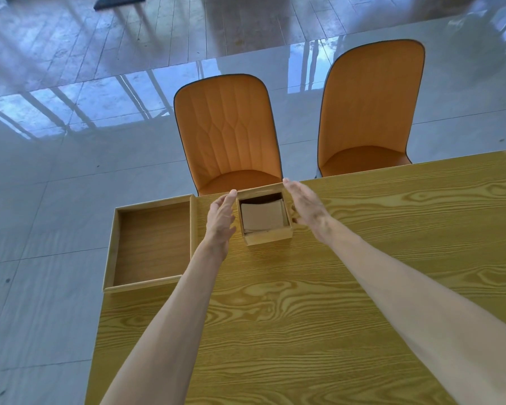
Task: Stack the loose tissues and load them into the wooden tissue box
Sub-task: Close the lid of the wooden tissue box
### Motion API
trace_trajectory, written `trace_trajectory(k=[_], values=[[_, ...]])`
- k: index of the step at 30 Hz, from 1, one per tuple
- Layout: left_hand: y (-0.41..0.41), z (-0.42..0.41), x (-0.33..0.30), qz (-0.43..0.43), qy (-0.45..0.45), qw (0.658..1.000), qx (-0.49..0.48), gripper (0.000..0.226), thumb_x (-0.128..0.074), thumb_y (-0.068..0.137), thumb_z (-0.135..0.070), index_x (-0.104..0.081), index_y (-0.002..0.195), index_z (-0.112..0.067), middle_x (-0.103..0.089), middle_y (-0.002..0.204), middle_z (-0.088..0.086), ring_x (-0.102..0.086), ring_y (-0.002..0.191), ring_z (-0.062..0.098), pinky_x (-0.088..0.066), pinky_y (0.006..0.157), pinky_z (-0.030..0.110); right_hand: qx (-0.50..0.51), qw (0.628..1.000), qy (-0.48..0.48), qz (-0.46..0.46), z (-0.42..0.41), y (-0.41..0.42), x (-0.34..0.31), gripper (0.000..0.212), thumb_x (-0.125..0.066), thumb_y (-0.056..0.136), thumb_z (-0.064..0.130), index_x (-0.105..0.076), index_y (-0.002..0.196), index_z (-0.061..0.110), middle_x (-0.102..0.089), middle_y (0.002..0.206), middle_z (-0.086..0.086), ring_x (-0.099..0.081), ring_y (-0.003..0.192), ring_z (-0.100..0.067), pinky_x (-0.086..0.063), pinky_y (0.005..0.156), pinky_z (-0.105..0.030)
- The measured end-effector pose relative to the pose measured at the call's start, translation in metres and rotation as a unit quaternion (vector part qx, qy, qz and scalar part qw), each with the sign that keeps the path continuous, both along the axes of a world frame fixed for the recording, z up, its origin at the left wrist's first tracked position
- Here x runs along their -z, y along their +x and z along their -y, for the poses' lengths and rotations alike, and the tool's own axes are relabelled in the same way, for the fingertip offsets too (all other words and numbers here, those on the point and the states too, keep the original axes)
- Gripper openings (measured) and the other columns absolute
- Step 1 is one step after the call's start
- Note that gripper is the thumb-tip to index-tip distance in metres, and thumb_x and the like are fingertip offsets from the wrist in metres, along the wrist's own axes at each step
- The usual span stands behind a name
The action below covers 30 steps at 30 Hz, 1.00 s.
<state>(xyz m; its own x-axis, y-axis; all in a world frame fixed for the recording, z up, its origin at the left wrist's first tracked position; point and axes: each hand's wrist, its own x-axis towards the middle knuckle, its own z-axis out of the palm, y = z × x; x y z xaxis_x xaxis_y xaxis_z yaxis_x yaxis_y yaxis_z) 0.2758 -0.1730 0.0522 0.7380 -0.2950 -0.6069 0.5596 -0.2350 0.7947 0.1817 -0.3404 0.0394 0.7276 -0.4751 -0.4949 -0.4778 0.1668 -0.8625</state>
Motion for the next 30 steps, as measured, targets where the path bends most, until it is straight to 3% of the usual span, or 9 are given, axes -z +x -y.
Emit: trace_trajectory(k=[8,13,19,24,30], values=[[-0.018,-0.016,0.014,-0.036,-0.076,0.996,-0.005,0.048,-0.061,0.097,-0.031,-0.047,0.142,-0.021,-0.065,0.127,0.002,-0.059,0.122,0.015,-0.043,0.104,0.033,-0.014,0.998,0.051,0.021,0.000,-0.024,0.017,0.096,-0.056,0.078,0.068,-0.024,0.155,0.019,-0.032,0.159,-0.010,-0.038,0.142,-0.026,-0.033,0.115,-0.051],[-0.024,-0.025,0.024,-0.027,-0.076,0.997,-0.010,0.045,-0.067,0.094,-0.021,-0.053,0.137,-0.025,-0.072,0.120,0.003,-0.064,0.116,0.015,-0.044,0.110,0.033,-0.025,0.998,0.059,0.029,-0.001,-0.035,0.028,0.076,-0.058,0.094,0.044,-0.024,0.154,0.010,-0.036,0.157,-0.012,-0.044,0.138,-0.026,-0.041,0.111,-0.042],[-0.028,-0.030,0.033,-0.018,-0.077,0.997,-0.023,0.045,-0.071,0.090,-0.010,-0.058,0.131,-0.023,-0.067,0.129,0.009,-0.065,0.118,0.018,-0.050,0.101,0.028,-0.022,0.999,0.044,0.010,-0.006,-0.041,0.030,0.060,-0.058,0.098,0.031,-0.038,0.148,0.006,-0.049,0.148,-0.011,-0.053,0.130,-0.023,-0.048,0.105,-0.039],[-0.031,-0.031,0.040,0.020,-0.044,0.999,-0.023,0.044,-0.073,0.086,-0.002,-0.061,0.123,-0.023,-0.070,0.125,0.006,-0.066,0.115,0.015,-0.049,0.105,0.035,-0.002,1.000,0.010,0.004,-0.011,-0.042,0.033,0.049,-0.060,0.097,0.018,-0.048,0.142,0.005,-0.057,0.141,-0.008,-0.057,0.126,-0.019,-0.052,0.100,-0.036],[-0.031,-0.030,0.046,0.049,-0.027,0.998,-0.026,0.051,-0.075,0.082,0.005,-0.061,0.129,-0.012,-0.070,0.123,0.006,-0.068,0.108,0.007,-0.055,0.090,0.023,-0.001,0.999,-0.054,-0.009,-0.011,-0.041,0.042,0.047,-0.064,0.094,0.012,-0.052,0.139,0.005,-0.062,0.136,-0.010,-0.061,0.121,-0.020,-0.055,0.097,-0.039]])
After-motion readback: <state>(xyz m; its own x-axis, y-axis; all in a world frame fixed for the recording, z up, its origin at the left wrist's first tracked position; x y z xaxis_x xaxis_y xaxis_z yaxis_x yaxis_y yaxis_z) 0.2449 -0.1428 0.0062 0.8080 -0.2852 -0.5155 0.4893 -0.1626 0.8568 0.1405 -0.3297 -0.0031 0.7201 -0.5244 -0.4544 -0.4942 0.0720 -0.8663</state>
